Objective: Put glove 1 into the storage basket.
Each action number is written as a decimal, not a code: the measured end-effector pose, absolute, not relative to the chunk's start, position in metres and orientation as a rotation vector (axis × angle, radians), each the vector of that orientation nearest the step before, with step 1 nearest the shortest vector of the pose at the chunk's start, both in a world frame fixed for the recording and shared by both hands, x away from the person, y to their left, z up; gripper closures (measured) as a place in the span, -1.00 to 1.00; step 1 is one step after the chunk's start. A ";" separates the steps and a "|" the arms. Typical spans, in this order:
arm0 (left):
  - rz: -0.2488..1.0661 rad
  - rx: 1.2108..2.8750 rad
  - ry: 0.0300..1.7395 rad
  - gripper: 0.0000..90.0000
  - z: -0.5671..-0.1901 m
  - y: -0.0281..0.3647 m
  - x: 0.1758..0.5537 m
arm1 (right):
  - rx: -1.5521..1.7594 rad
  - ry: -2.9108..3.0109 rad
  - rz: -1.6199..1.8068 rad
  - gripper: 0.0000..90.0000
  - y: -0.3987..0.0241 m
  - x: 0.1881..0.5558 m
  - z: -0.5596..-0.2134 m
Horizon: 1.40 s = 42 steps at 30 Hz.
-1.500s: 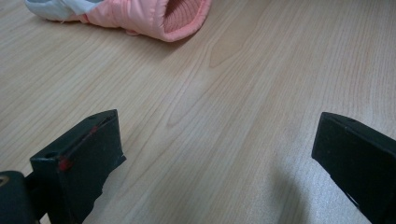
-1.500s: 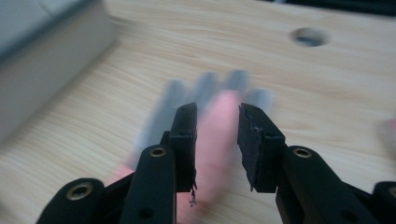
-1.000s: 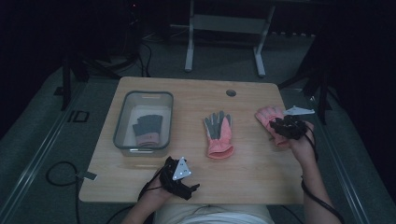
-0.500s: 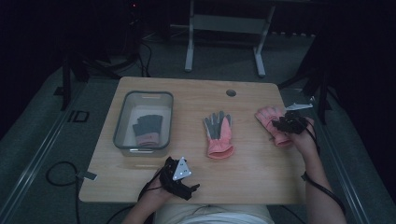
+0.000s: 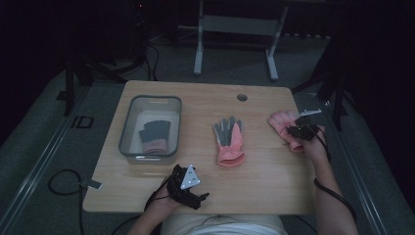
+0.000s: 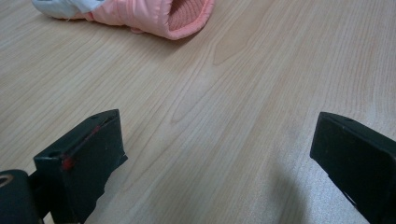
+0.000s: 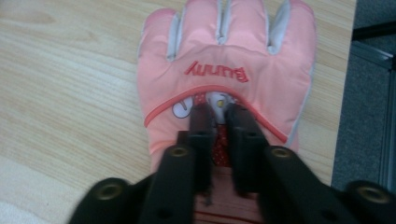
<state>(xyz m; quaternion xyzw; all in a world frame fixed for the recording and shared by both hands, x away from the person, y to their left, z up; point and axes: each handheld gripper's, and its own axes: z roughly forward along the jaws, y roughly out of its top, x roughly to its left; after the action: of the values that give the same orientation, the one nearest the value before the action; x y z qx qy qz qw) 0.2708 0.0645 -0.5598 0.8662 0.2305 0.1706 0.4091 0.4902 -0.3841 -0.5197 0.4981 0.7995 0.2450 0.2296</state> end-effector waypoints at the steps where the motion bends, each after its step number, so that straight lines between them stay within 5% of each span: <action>1: 0.429 2.184 0.580 -0.95 -0.560 0.064 0.271 | 1.371 2.200 0.674 0.82 -0.384 0.490 -0.520; 14: 0.436 2.179 0.583 -0.95 -0.559 0.064 0.271 | 1.512 2.018 0.760 0.98 -0.372 0.467 -0.493; 29: 0.455 2.161 0.572 -0.95 -0.554 0.066 0.269 | 1.617 1.815 0.904 0.99 -0.300 0.403 -0.438; 42: 0.443 2.171 0.548 -0.95 -0.554 0.065 0.268 | 1.809 1.811 0.820 0.99 -0.279 0.418 -0.497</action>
<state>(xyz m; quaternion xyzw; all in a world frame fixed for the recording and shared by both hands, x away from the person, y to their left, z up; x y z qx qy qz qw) 0.2675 0.0650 -0.5539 0.8648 0.2184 0.1764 0.4163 0.4178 -0.2790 -0.4969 0.6558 0.6564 0.2972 0.2252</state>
